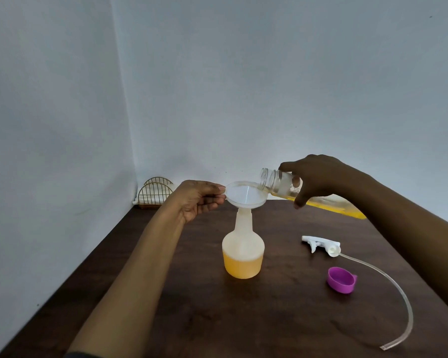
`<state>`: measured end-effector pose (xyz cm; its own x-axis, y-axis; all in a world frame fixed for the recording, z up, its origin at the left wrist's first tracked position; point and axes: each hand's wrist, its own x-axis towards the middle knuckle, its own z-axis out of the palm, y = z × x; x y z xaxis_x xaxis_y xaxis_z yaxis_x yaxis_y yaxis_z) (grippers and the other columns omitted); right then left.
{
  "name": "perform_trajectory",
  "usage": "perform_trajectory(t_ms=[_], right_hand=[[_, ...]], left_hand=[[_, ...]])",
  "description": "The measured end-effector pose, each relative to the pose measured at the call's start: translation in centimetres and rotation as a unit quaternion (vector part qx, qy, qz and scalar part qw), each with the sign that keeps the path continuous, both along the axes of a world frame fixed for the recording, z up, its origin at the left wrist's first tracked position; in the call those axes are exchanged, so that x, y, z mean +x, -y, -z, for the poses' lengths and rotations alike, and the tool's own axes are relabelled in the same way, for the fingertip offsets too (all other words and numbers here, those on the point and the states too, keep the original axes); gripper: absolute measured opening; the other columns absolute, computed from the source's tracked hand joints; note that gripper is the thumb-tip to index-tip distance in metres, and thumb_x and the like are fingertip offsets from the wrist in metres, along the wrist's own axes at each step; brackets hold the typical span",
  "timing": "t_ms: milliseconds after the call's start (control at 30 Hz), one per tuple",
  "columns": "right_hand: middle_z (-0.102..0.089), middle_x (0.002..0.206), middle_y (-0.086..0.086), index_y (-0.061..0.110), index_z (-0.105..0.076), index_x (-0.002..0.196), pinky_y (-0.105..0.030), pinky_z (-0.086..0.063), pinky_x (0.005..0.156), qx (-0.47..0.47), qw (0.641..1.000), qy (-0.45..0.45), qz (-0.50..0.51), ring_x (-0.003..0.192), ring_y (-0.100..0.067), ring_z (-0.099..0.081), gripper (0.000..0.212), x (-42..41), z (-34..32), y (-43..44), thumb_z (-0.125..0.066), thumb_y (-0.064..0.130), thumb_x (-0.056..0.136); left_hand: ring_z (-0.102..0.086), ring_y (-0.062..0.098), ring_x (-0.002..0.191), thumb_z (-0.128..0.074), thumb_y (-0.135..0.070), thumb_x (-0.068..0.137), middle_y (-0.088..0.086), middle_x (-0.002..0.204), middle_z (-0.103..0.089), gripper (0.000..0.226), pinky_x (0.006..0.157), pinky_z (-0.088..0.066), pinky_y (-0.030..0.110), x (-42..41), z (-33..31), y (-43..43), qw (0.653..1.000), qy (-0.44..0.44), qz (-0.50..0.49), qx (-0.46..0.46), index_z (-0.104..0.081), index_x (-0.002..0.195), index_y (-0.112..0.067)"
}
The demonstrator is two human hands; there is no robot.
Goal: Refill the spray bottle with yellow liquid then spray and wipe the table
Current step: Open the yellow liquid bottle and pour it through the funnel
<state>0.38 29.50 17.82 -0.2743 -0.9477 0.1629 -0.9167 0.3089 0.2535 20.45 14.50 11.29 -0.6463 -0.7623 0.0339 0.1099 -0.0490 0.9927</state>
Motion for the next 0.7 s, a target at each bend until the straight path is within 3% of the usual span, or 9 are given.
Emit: perform_trajectory(t_ms=[100, 467, 700], right_hand=[[-0.063, 0.105, 0.005, 0.026, -0.045, 0.121, -0.033, -0.045, 0.077, -0.002, 0.999, 0.044, -0.004, 0.088, -0.016, -0.047, 0.069, -0.3, 0.4, -0.2, -0.081, 0.042, 0.064], [-0.065, 0.099, -0.002, 0.019, -0.050, 0.109, -0.030, -0.038, 0.067, -0.050, 0.989, 0.135, -0.028, 0.081, -0.019, -0.052, 0.061, -1.1, 2.2, -0.5, -0.082, 0.040, 0.062], [-0.063, 0.097, 0.004, 0.023, -0.048, 0.118, -0.031, -0.042, 0.071, -0.043, 0.995, 0.090, -0.018, 0.082, -0.018, -0.048, 0.068, -0.9, 1.6, -0.4, -0.081, 0.042, 0.062]], left_hand=[[-0.063, 0.006, 0.046, -0.063, -0.001, 0.083, 0.004, 0.055, -0.069, 0.006, 0.044, -0.051, 0.016, 0.0, 0.0, 0.0, 1.000, 0.004, -0.001, -0.004, -0.068, 0.080, -0.002], [-0.065, 0.007, 0.048, -0.063, -0.002, 0.083, 0.004, 0.056, -0.069, 0.006, 0.043, -0.051, 0.017, 0.0, 0.2, 0.1, 1.000, 0.001, -0.006, -0.004, -0.068, 0.080, -0.002], [-0.065, 0.007, 0.048, -0.063, -0.002, 0.083, 0.005, 0.057, -0.070, 0.006, 0.044, -0.052, 0.017, -0.1, 0.2, 0.3, 1.000, 0.000, -0.008, -0.005, -0.068, 0.081, -0.002]])
